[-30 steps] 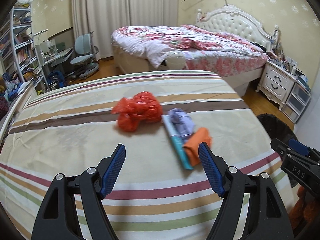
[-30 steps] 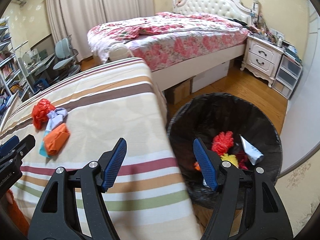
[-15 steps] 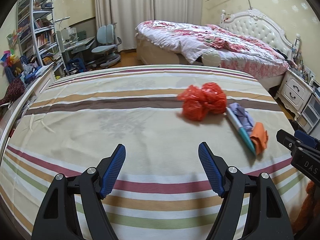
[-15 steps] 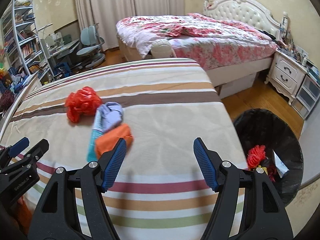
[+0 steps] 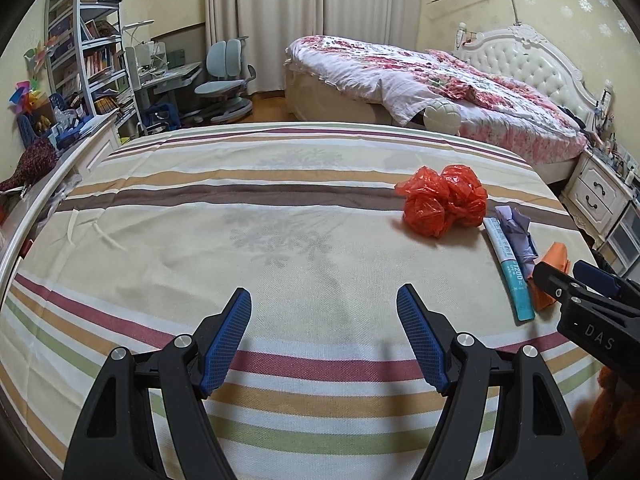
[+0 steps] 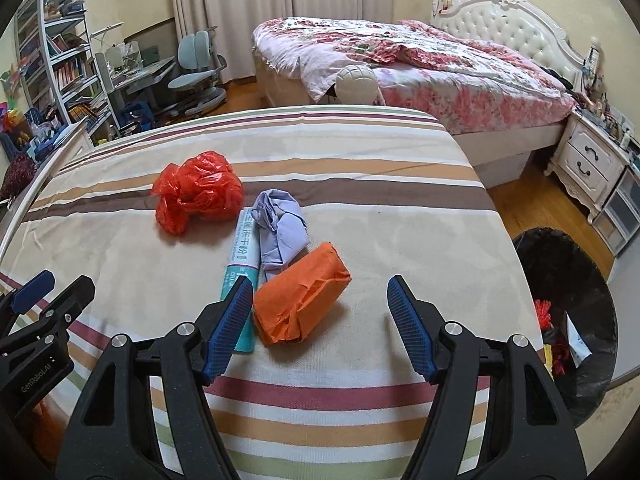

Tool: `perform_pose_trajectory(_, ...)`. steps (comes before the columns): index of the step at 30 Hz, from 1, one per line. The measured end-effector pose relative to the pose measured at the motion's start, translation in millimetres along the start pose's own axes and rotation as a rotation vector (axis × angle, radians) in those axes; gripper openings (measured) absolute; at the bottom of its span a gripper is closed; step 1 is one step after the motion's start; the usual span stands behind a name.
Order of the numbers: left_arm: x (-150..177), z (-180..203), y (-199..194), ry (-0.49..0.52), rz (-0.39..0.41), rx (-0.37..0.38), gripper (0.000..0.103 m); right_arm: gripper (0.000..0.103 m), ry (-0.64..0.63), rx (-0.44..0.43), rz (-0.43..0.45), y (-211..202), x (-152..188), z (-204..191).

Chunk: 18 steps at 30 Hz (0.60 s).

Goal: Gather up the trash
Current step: 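Grasp the orange folded cloth with the right tool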

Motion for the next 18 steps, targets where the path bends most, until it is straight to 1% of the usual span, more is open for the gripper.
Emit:
perform_pose_trajectory(8,1,1,2,0.0,-0.003,0.002,0.073,0.068,0.036,0.033,-0.018,1,6,19)
perform_pose_trajectory(18,1,2,2,0.002,-0.002,0.001,0.073,0.068,0.037,0.021,0.004,-5,3,21)
Point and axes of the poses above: each gripper's, at about its wrist camera, not at the fingertips, and y roughly the way its jaws point, z to its right, x to its underside, the point moved 1 cm from there along y, roughly the way its jaws point, and after that the axes turned 4 degrees about -y, right-handed, at the moved point
